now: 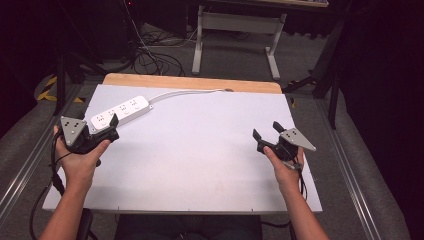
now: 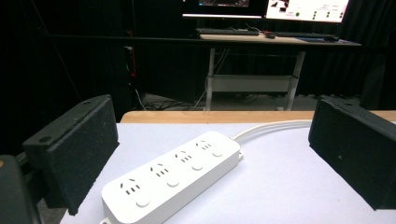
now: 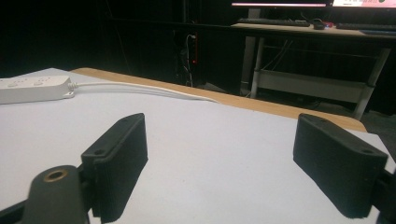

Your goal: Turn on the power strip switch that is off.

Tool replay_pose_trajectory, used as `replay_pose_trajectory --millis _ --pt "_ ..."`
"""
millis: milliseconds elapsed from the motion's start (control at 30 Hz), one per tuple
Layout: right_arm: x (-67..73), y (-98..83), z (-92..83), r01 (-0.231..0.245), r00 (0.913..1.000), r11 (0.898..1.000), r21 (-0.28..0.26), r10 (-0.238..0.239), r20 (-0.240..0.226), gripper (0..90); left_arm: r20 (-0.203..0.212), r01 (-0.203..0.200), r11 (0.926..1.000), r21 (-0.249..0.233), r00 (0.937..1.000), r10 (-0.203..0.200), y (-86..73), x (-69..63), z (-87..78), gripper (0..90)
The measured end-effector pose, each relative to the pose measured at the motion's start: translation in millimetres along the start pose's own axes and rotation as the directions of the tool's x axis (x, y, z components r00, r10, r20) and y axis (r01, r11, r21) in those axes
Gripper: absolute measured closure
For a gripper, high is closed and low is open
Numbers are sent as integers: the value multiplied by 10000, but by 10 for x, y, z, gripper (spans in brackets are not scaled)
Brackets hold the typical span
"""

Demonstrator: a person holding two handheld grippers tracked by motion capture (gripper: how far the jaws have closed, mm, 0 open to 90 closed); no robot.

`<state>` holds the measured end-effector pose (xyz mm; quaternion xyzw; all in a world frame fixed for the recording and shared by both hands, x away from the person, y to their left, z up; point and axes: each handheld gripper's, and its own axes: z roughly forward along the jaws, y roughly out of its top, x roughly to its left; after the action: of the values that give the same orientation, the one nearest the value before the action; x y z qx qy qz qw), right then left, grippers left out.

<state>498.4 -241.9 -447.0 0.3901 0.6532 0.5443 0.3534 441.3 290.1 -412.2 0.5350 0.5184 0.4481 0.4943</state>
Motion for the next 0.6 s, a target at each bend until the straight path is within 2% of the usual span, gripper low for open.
replay_pose_trajectory --millis 167,467,567,600 --pt "0 -2 2 3 10000 10000 16 -3 16 181 -34 -156 9999 0 9999 156 -14 -5 10 21" --pt "13 4 -10 -21 10000 10000 -27 21 22 177 -138 -154 9999 37 9998 155 -31 38 16 28" --pt "13 10 -15 -96 9999 9998 -178 94 -103 138 -120 -210 9998 49 9997 210 -34 36 16 29" --pt "12 12 -14 -174 9997 9996 -230 169 -182 98 -109 -222 9998 15 9997 222 -36 34 20 30"
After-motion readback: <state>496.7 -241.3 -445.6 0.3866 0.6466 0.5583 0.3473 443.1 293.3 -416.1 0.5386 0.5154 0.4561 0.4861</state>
